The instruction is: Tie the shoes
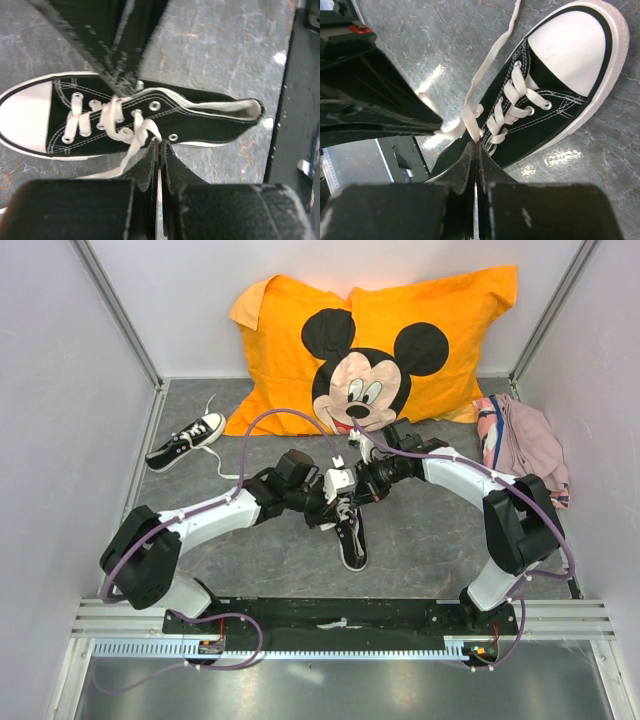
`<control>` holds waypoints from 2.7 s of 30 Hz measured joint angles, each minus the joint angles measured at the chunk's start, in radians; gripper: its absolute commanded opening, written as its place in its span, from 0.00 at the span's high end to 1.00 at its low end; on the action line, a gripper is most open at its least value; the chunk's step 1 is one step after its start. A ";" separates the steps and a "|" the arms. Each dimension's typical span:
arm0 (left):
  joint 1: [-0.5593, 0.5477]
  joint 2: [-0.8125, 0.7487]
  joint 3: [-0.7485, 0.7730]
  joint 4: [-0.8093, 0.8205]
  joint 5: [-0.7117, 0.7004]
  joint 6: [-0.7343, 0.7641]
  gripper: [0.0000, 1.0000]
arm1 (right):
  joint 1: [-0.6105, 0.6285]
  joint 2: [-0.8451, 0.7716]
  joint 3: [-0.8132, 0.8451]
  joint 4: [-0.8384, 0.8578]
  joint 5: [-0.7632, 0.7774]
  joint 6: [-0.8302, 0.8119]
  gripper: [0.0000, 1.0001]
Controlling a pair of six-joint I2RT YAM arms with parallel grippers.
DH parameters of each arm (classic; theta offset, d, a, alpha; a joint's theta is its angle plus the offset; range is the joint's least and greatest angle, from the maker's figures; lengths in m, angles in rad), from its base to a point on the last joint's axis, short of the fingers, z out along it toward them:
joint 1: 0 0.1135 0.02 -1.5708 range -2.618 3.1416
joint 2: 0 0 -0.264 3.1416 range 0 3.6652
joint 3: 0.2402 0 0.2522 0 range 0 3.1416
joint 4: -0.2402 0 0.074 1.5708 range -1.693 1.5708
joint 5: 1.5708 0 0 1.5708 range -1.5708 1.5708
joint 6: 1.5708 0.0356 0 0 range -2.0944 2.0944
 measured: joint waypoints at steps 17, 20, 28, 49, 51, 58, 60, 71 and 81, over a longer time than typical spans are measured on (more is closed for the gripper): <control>-0.006 0.084 0.021 0.111 -0.136 -0.208 0.98 | -0.010 0.000 -0.019 0.022 -0.065 0.029 0.99; -0.006 0.085 0.021 0.136 -0.139 -0.245 0.99 | -0.010 0.000 -0.019 0.023 -0.073 0.032 0.98; -0.006 0.091 0.018 0.195 -0.137 -0.294 0.98 | -0.018 0.002 -0.026 0.034 -0.102 0.048 0.89; -0.006 0.145 -0.013 0.327 -0.115 -0.290 0.98 | -0.116 0.051 -0.051 0.042 -0.204 0.071 0.61; -0.006 0.145 -0.019 0.330 -0.111 -0.289 0.99 | -0.143 0.062 -0.050 0.041 -0.207 0.074 0.61; -0.006 0.148 -0.023 0.338 -0.110 -0.283 0.99 | -0.192 0.126 -0.033 0.053 -0.195 0.107 0.69; -0.006 0.149 -0.023 0.341 -0.110 -0.283 0.98 | -0.192 0.140 -0.033 0.063 -0.181 0.123 0.68; -0.006 0.157 -0.023 0.348 -0.108 -0.282 0.99 | -0.187 0.188 -0.034 0.127 -0.219 0.200 0.66; -0.006 0.161 -0.023 0.348 -0.105 -0.275 0.99 | -0.162 0.198 -0.034 0.135 -0.261 0.211 0.64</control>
